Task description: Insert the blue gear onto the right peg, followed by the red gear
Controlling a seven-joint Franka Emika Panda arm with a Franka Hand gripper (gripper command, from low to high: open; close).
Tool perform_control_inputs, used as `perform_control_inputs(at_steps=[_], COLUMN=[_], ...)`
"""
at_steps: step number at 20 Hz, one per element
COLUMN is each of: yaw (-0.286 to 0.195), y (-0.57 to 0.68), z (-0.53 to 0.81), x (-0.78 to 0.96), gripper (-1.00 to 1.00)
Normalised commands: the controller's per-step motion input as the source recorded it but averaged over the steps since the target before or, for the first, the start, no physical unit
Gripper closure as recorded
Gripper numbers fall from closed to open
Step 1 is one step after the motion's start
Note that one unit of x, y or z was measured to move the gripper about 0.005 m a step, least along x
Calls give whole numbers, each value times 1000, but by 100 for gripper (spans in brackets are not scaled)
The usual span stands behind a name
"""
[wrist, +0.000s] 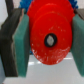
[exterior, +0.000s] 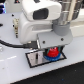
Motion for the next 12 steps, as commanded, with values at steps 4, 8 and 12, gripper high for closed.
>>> perform_control_inputs(at_steps=[4,8,12], yaw=[0,0,0], y=[10,20,71], z=[14,426,583], x=[49,17,10], gripper=[-100,-100,-100])
